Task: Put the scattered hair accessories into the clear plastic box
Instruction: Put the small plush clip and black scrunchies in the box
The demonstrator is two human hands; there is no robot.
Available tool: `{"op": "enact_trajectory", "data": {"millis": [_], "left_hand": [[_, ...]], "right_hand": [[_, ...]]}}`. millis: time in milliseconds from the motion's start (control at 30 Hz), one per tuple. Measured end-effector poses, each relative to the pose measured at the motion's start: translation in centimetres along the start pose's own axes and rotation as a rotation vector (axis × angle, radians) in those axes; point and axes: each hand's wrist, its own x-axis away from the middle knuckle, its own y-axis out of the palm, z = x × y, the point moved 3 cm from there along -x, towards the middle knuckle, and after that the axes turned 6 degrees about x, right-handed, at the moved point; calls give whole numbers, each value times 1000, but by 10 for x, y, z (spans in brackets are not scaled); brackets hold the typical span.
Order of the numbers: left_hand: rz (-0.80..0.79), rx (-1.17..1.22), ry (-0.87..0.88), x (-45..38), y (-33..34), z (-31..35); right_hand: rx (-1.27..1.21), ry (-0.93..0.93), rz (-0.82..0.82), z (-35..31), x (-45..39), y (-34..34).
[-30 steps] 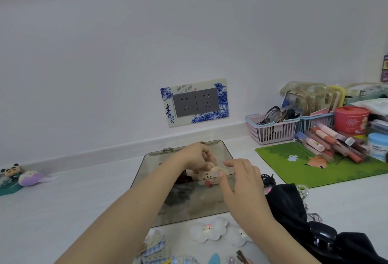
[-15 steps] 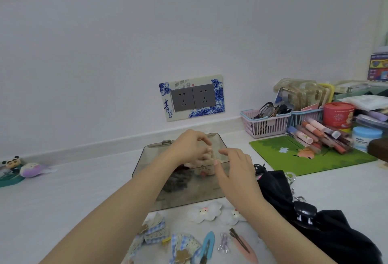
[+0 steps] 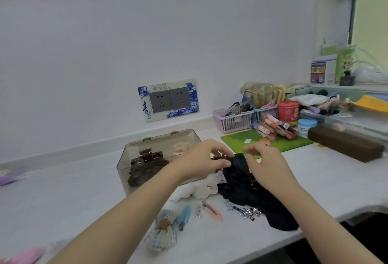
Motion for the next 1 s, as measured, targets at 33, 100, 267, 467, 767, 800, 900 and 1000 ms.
{"op": "enact_trajectory", "data": {"millis": [33, 100, 267, 467, 767, 800, 900, 1000], "left_hand": [[-55, 1, 21, -1, 8, 4], [-132, -11, 54, -3, 22, 12], [-201, -8, 58, -11, 50, 21], [-238, -6, 36, -19, 57, 24], [-239, 12, 47, -35, 22, 43], [-220, 16, 47, -36, 11, 45], [-133, 55, 31, -40, -23, 48], [-46, 137, 7, -40, -52, 49]], "right_hand": [[13, 30, -34, 7, 5, -4], [44, 83, -92, 20, 14, -13], [40, 110, -208, 40, 29, -23], [17, 76, -458, 51, 45, -30], [-230, 102, -386, 33, 32, -56], [-278, 97, -362, 28, 26, -59], [-385, 72, -293, 9, 5, -63], [-505, 38, -243, -9, -16, -60]]}}
